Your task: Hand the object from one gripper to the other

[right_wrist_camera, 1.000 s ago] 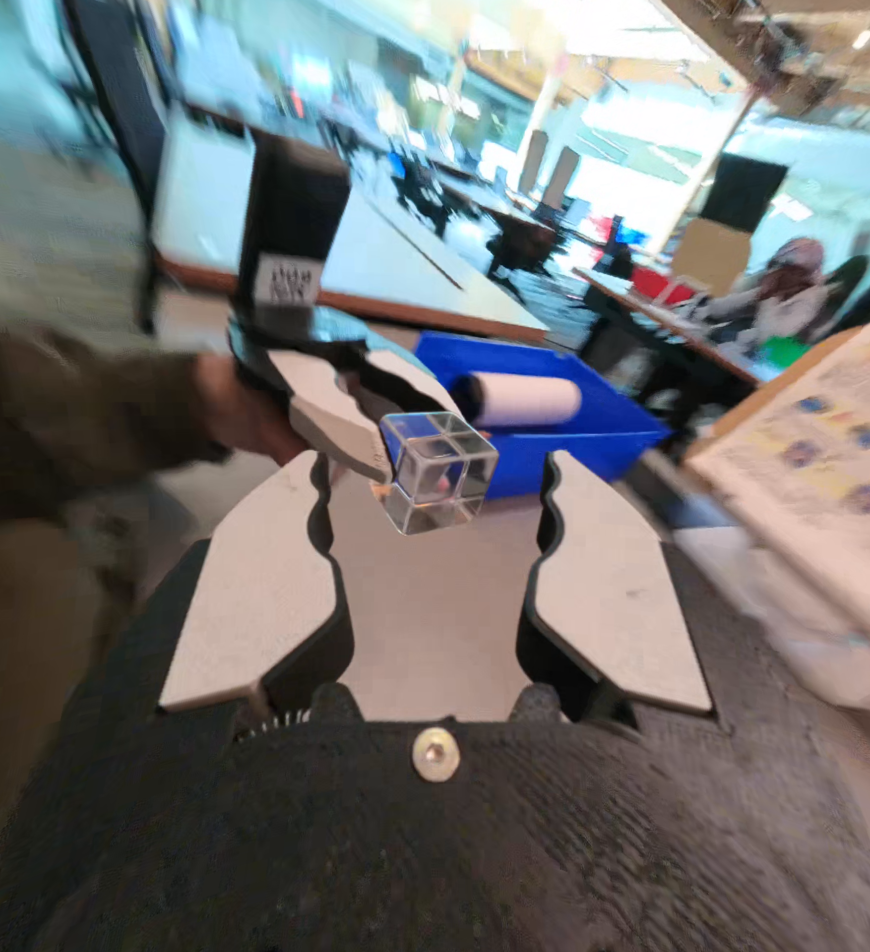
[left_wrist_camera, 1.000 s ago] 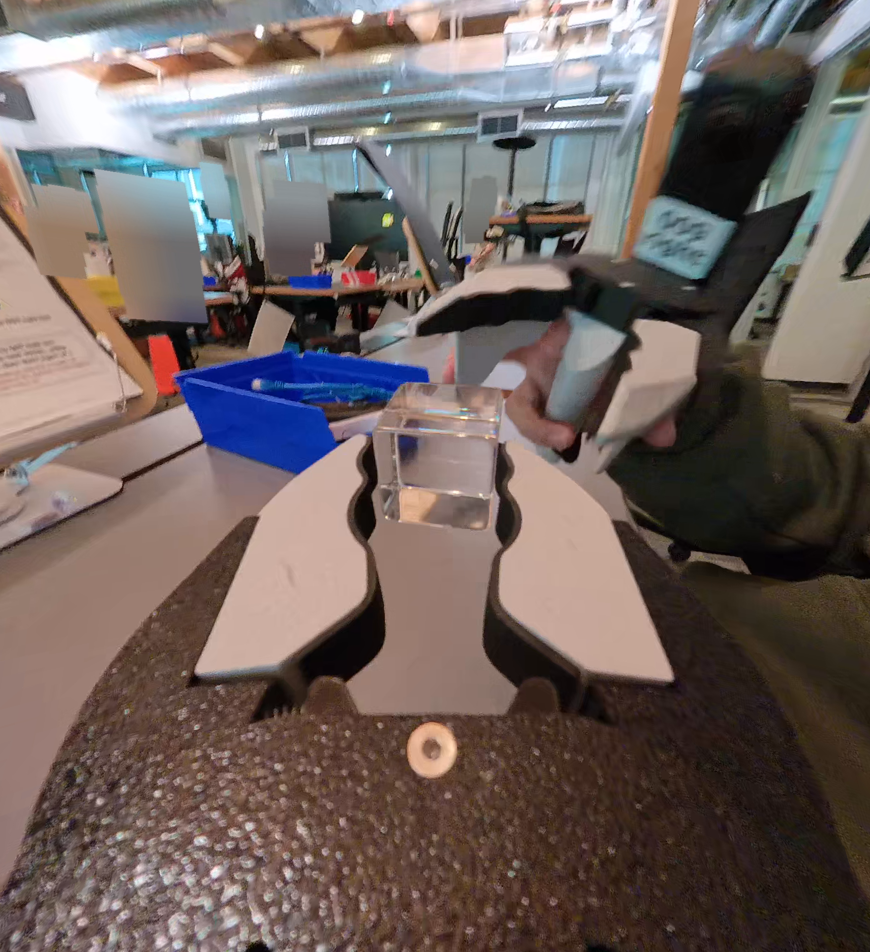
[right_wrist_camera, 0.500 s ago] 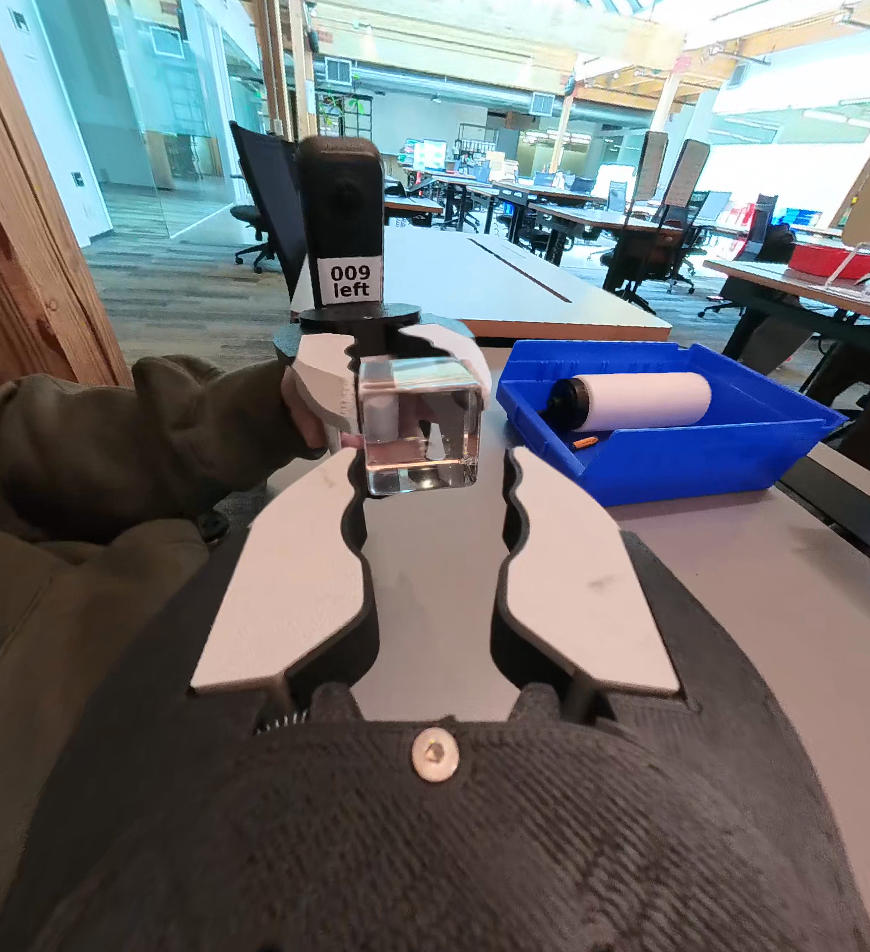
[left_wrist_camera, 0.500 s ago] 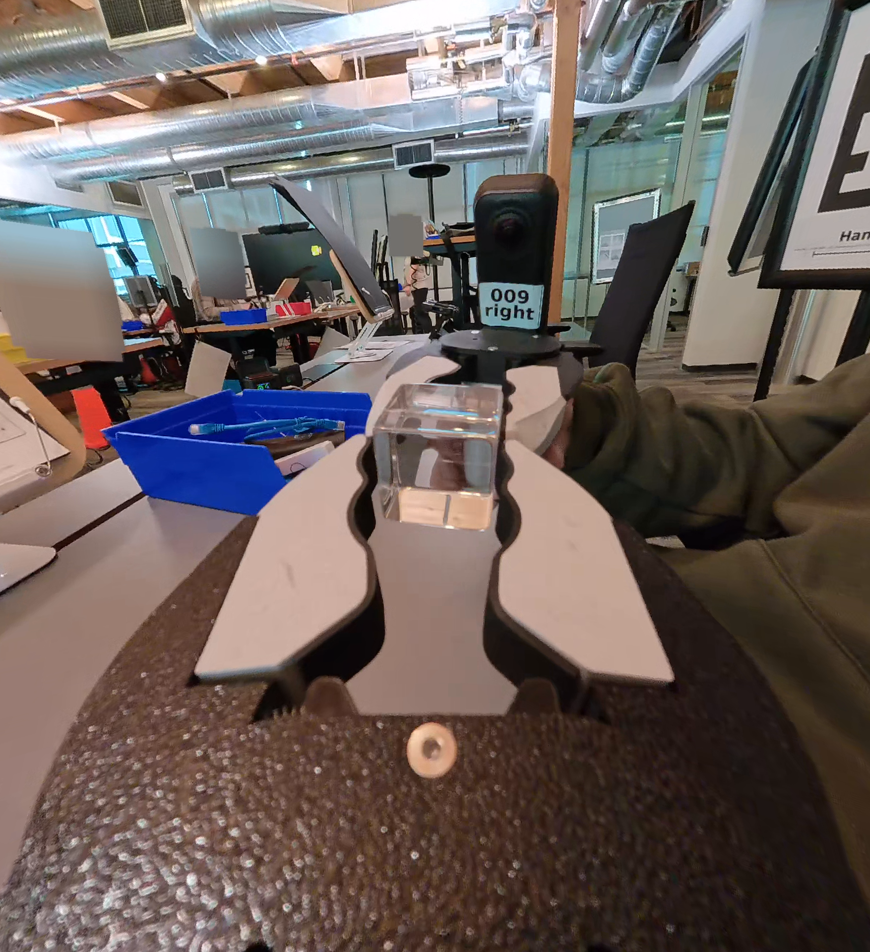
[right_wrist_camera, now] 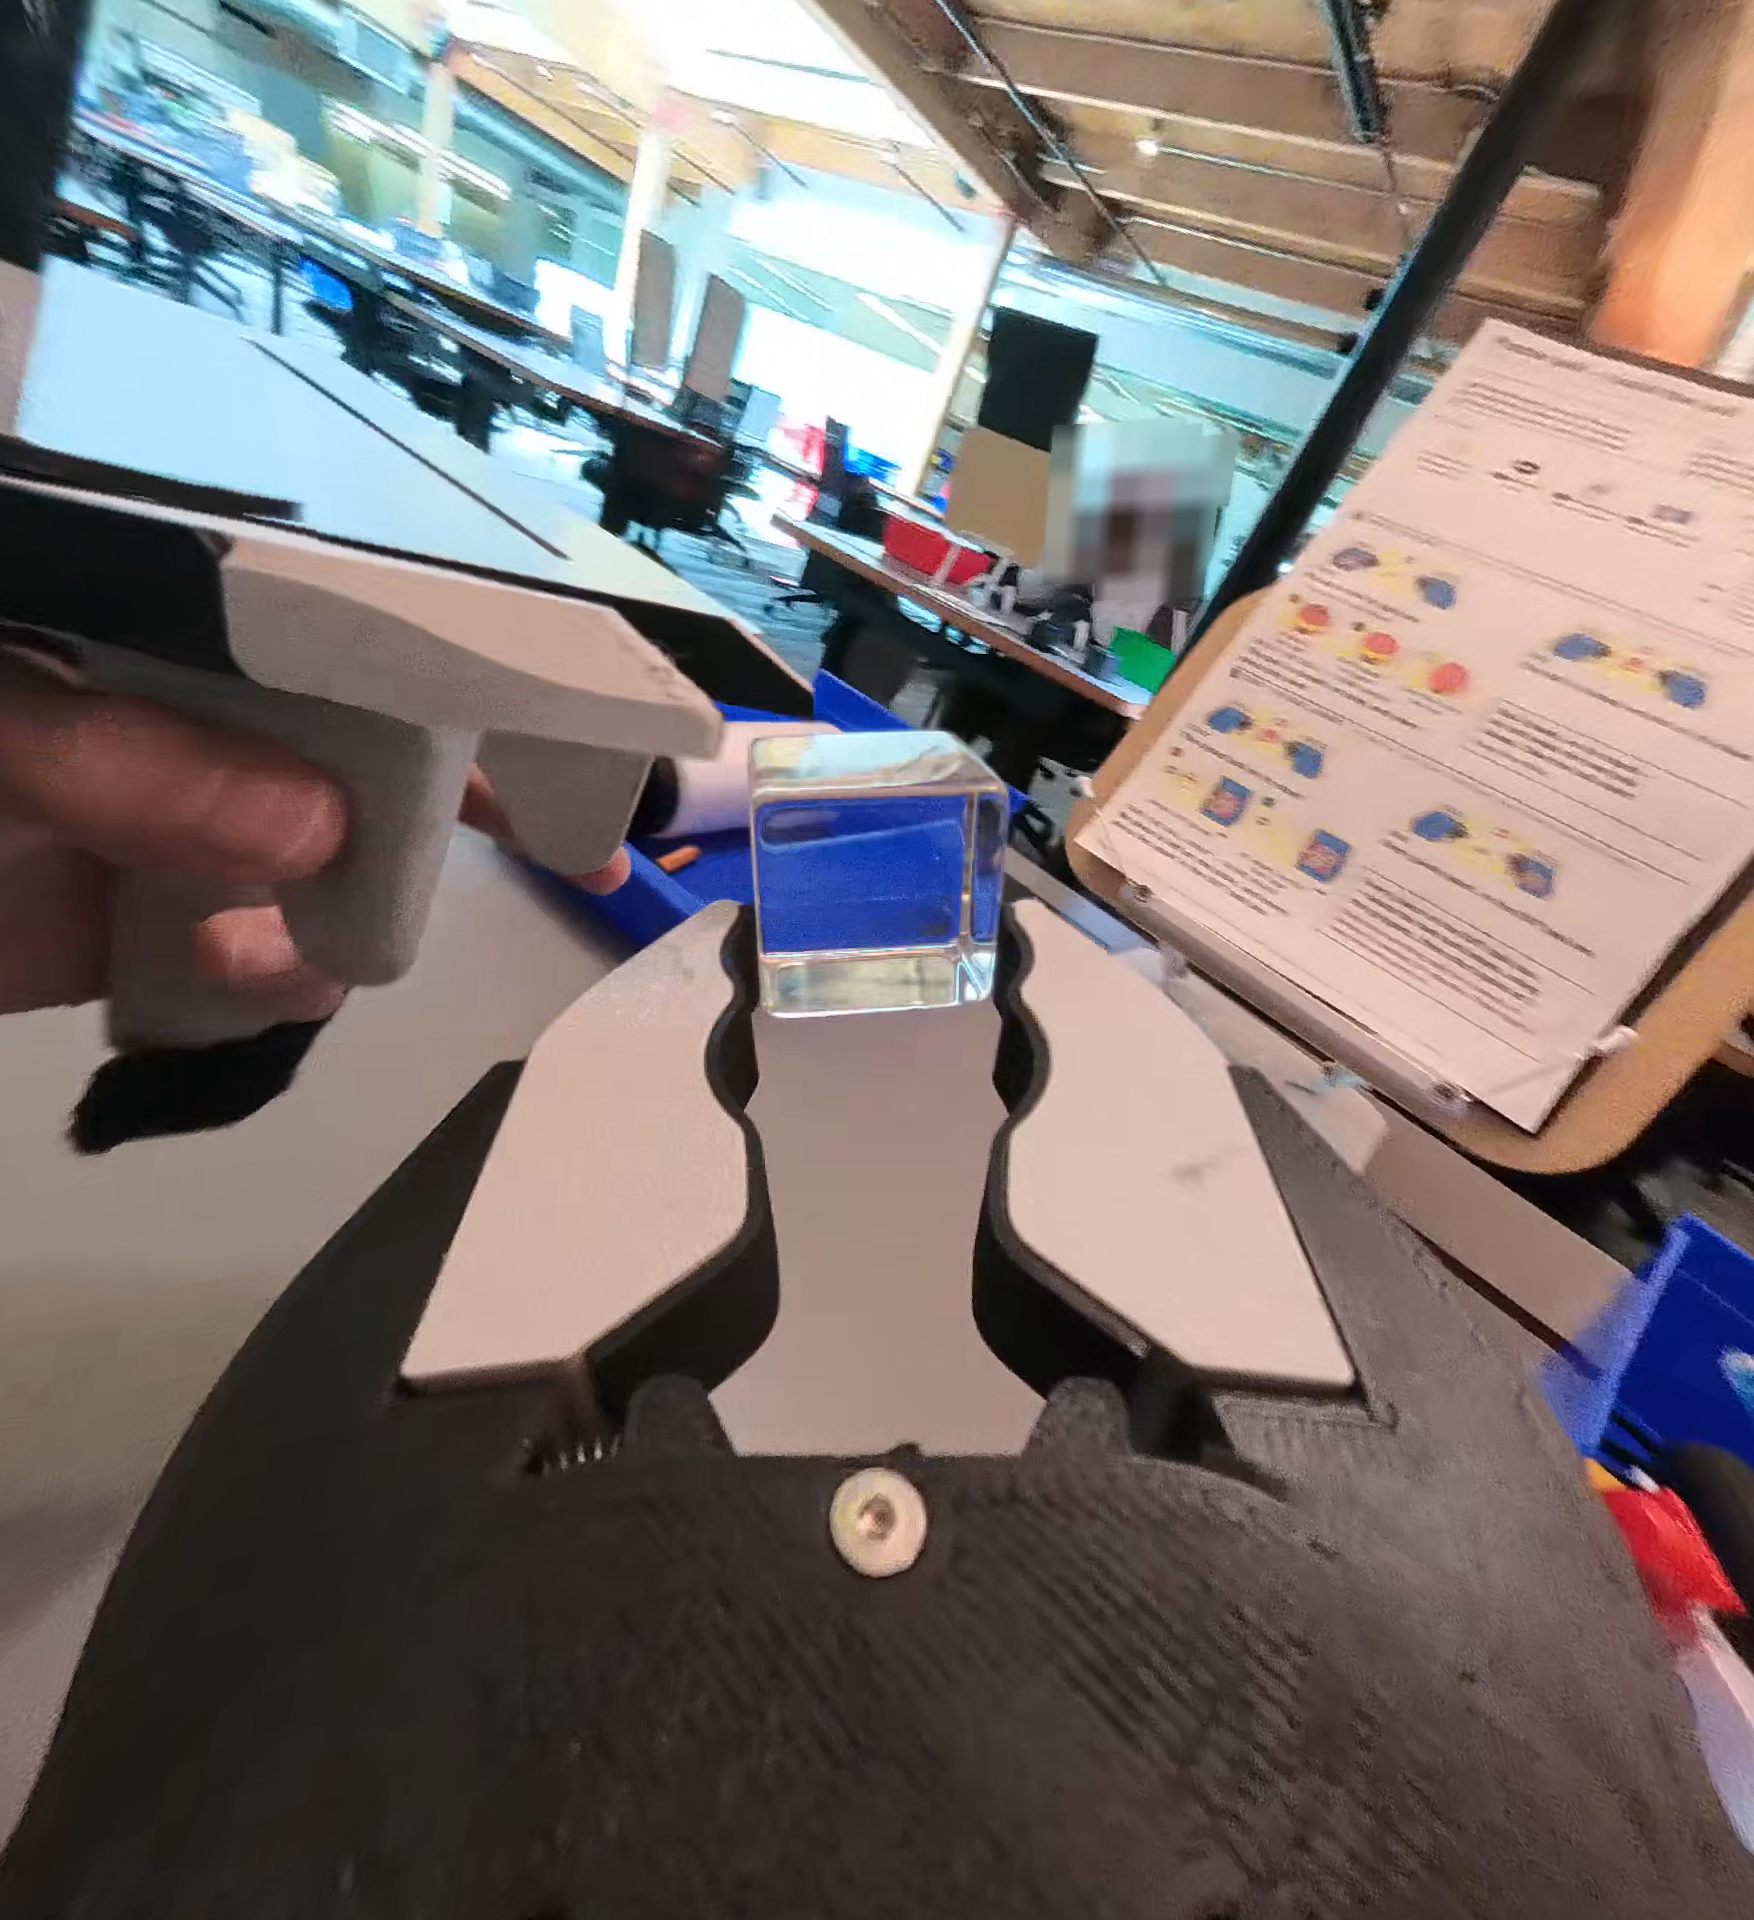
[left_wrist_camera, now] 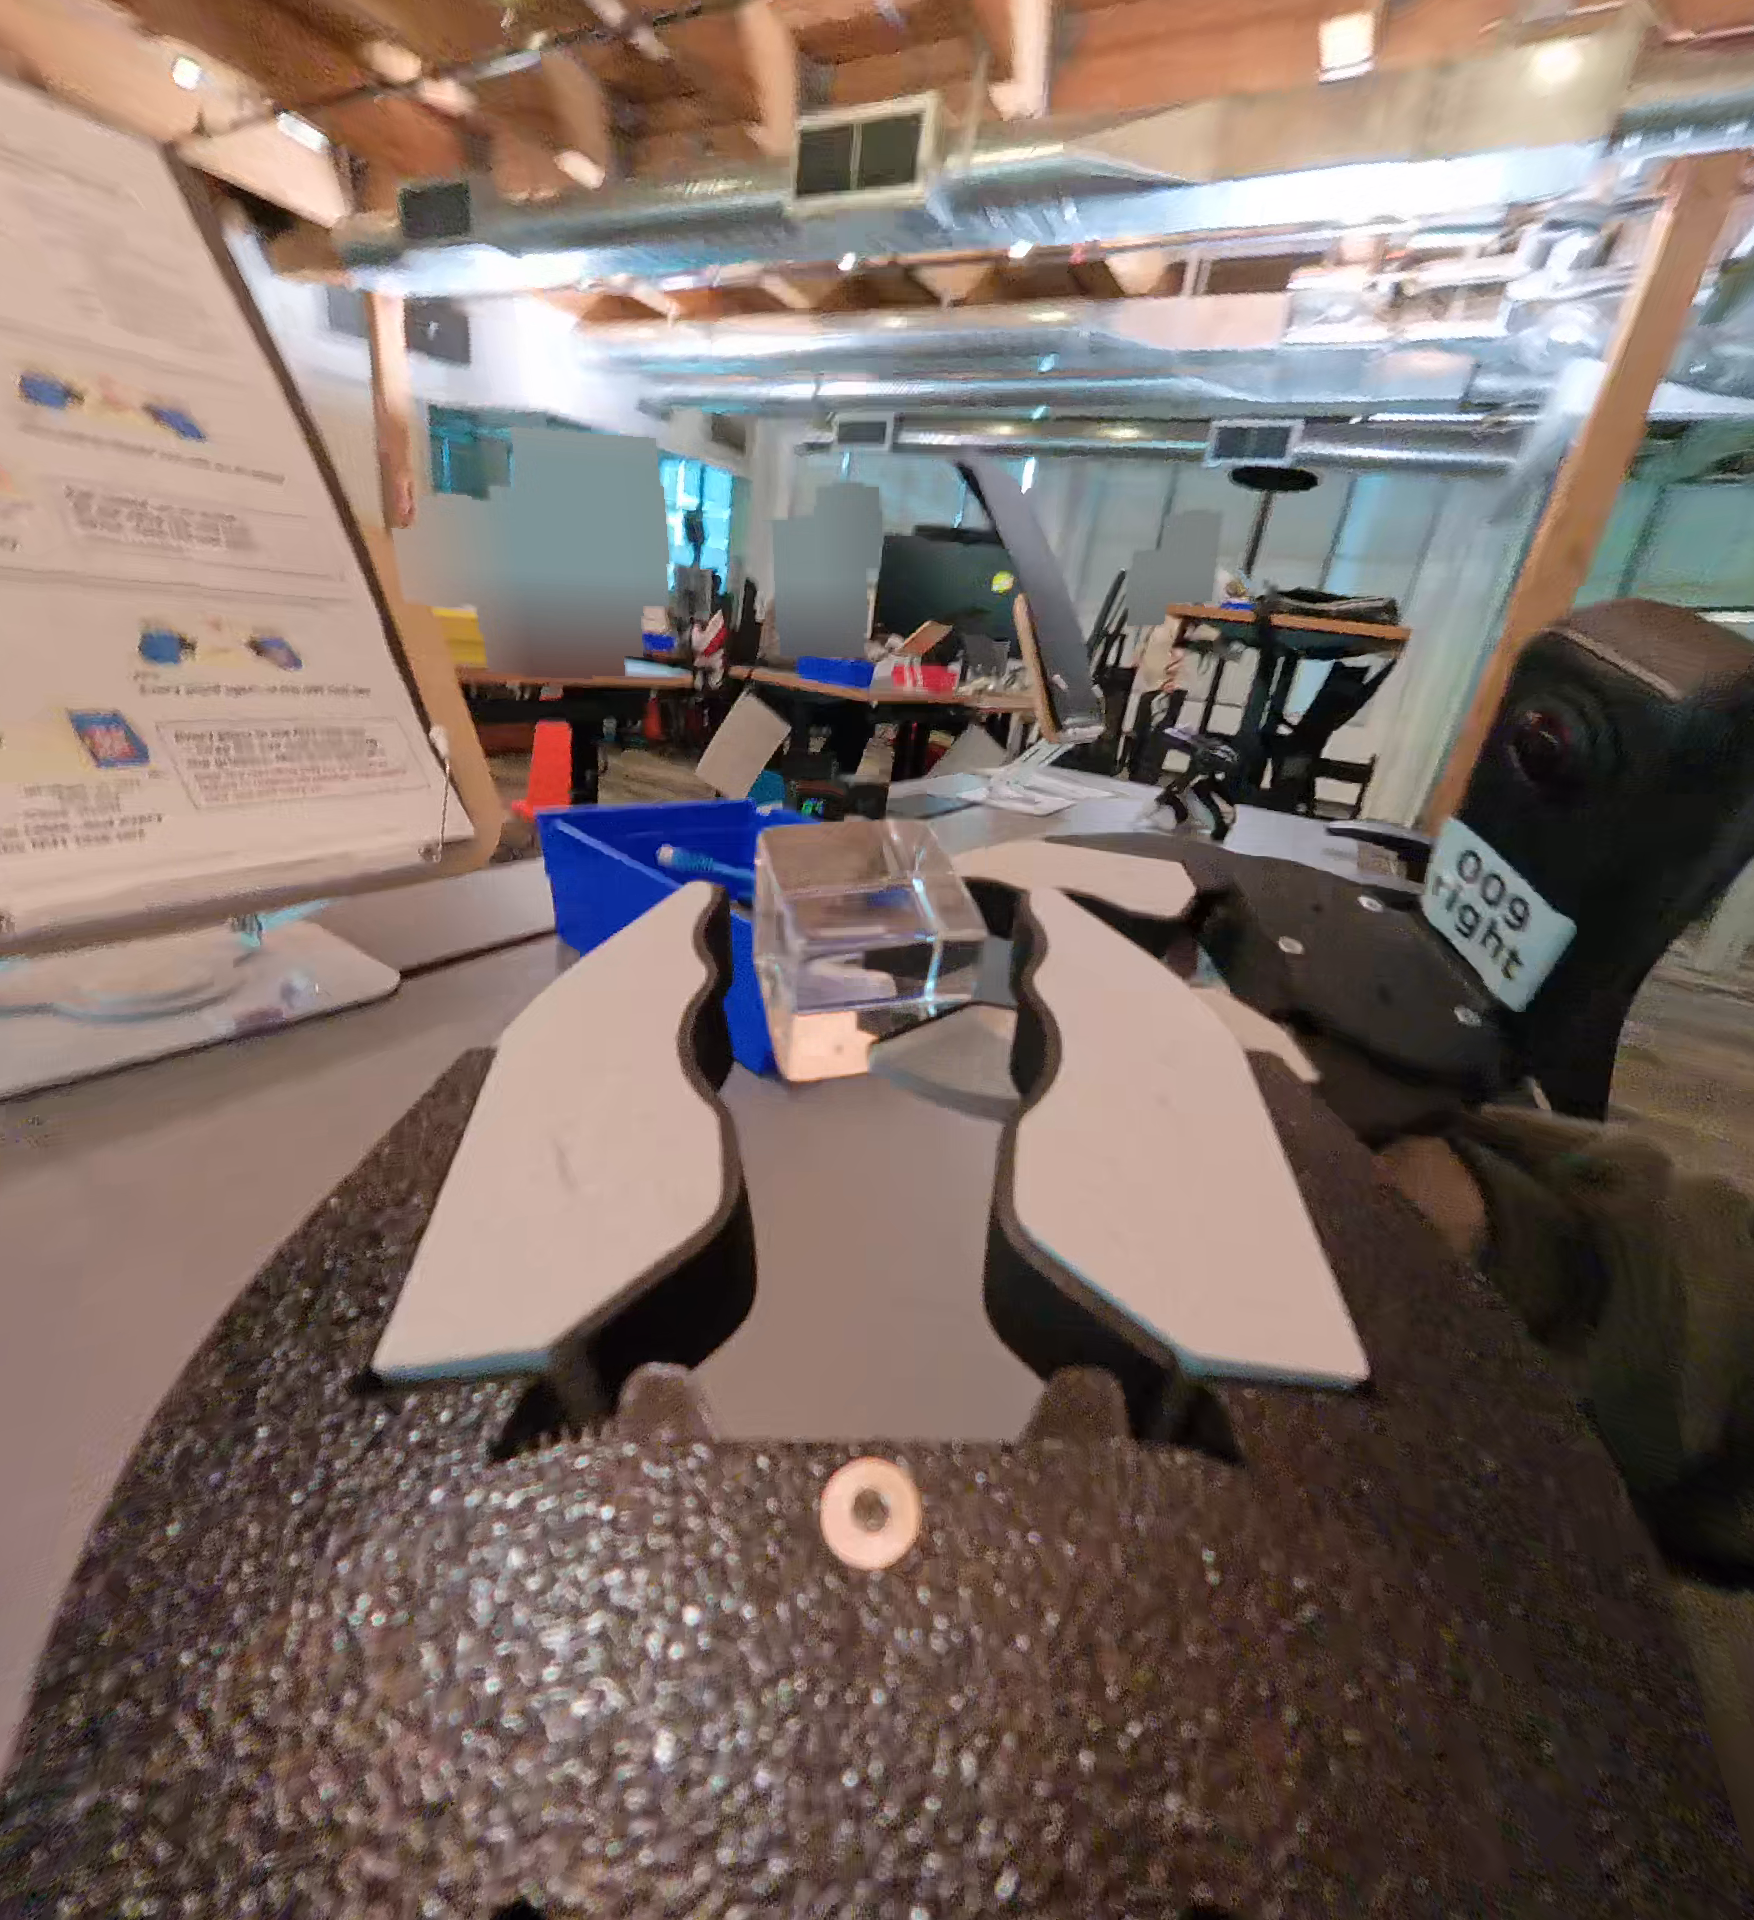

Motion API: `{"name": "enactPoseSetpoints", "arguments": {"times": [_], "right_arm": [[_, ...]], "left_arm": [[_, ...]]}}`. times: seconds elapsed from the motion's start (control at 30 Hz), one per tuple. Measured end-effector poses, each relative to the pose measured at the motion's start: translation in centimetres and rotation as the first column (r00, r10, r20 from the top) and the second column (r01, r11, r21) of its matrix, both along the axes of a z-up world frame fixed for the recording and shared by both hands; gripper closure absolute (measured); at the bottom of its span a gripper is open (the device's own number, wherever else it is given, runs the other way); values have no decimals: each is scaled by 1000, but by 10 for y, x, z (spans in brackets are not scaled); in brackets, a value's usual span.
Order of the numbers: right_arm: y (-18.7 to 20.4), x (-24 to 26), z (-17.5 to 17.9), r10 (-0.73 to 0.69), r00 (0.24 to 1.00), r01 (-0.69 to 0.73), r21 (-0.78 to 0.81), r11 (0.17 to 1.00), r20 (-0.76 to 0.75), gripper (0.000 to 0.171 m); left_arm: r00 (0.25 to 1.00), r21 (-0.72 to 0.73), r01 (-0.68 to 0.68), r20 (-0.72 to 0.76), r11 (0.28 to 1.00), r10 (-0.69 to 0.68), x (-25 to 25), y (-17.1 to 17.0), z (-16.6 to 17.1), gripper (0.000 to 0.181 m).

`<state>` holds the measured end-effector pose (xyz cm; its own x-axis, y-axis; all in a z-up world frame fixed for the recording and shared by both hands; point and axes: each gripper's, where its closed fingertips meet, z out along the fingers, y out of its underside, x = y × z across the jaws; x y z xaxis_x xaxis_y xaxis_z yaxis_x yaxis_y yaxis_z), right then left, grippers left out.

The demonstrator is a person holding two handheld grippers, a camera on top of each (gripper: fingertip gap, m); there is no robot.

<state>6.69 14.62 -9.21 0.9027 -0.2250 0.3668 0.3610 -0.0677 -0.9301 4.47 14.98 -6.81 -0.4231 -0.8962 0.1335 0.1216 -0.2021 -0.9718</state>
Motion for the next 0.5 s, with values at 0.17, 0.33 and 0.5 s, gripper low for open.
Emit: {"name": "enactPoseSetpoints", "arguments": {"times": [0.17,0.33,0.5], "right_arm": [[1,-5,-3,-52,997,53,-18,998,59,128],[1,-8,-1,-59,994,61,-18,998,97,128],[3,-24,-3,196,980,-198,-83,977,-37,115]], "left_arm": [[973,100,-116,-186,988,133,13,-8,-27,137],[977,136,-145,-136,980,163,11,-6,-22,138],[992,217,-46,-105,975,70,4,-1,-19,138]]}}
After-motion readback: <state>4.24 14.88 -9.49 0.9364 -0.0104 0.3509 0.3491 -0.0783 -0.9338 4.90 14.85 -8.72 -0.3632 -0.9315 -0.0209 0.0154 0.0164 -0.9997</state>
